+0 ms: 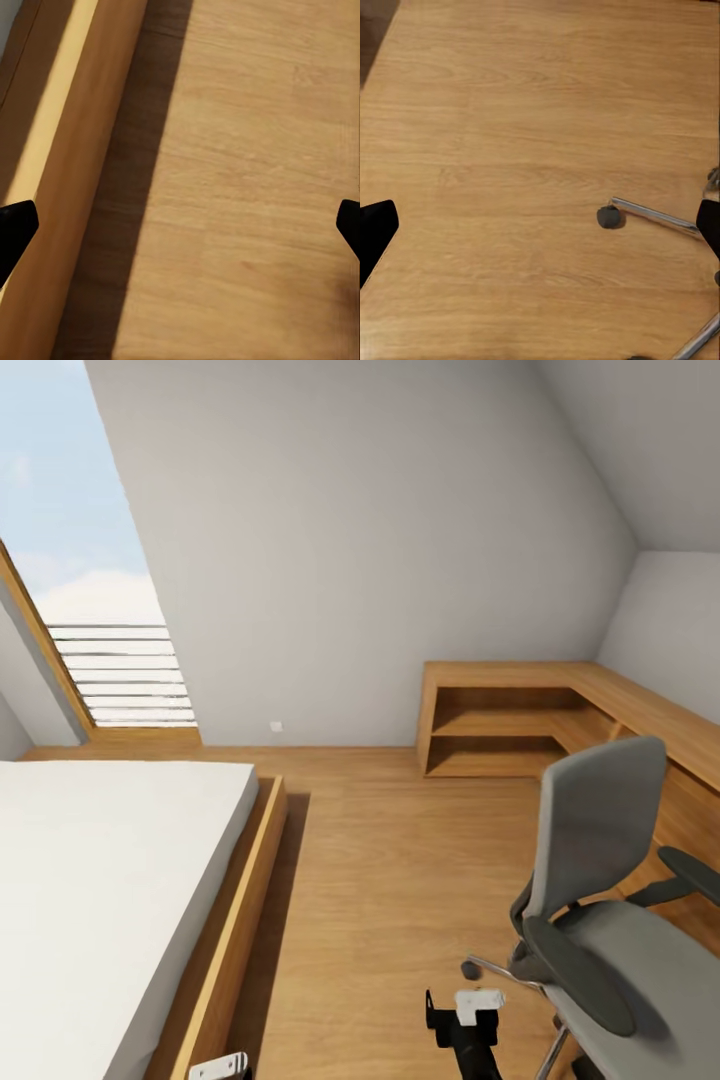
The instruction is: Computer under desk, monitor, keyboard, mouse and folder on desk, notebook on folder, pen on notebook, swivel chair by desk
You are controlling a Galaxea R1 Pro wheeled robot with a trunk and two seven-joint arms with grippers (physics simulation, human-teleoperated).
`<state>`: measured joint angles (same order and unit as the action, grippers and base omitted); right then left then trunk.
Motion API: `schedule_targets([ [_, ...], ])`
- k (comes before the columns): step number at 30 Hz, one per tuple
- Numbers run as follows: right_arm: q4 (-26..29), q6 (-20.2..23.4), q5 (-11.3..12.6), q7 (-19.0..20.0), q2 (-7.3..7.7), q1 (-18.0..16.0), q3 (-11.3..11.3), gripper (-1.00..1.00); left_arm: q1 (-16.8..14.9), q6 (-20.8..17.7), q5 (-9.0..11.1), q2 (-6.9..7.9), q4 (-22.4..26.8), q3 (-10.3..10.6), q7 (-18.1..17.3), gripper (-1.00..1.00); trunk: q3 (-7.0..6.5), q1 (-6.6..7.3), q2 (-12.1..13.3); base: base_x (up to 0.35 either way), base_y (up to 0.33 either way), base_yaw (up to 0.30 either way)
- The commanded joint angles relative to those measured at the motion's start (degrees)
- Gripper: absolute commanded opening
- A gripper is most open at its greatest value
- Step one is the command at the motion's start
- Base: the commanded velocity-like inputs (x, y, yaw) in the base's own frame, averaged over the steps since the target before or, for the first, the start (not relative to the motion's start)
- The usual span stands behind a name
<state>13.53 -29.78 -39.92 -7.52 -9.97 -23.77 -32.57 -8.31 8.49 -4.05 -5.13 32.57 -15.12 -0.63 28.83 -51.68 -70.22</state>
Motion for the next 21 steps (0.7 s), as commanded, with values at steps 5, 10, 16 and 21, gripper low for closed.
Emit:
schedule_targets([
  [5,-3.64,-0.86,-0.64,-0.39,0.1,-0.05,-0.31,1.0,-0.04,0.13,-0.43,-0.1,-0.39,-0.32,-0.07,1.0,0.11,-0.02,-0.03,0.07,0.0,0.04],
  [10,-4.92,-2.5,-0.67,-0.57,0.46,-0.05,-0.3,1.0,-0.04,0.19,-0.43,-0.13,-2.87,-0.27,-0.07,1.0,0.31,-0.02,-0.03,0.013,0.0,0.153],
  [16,-5.14,-2.99,-0.68,-0.57,1.22,-0.05,-0.3,1.0,-0.04,0.21,-0.43,-0.08,-3.86,-0.26,-0.02,1.0,0.38,-0.02,-0.03,0.003,0.0,0.04],
  [21,-5.17,-3.07,-0.62,-0.56,1.69,-0.05,-0.3,1.0,-0.04,0.21,-0.43,-0.06,-4.07,-0.26,0.01,1.0,0.39,-0.02,-0.03,0.148,0.0,0.005],
])
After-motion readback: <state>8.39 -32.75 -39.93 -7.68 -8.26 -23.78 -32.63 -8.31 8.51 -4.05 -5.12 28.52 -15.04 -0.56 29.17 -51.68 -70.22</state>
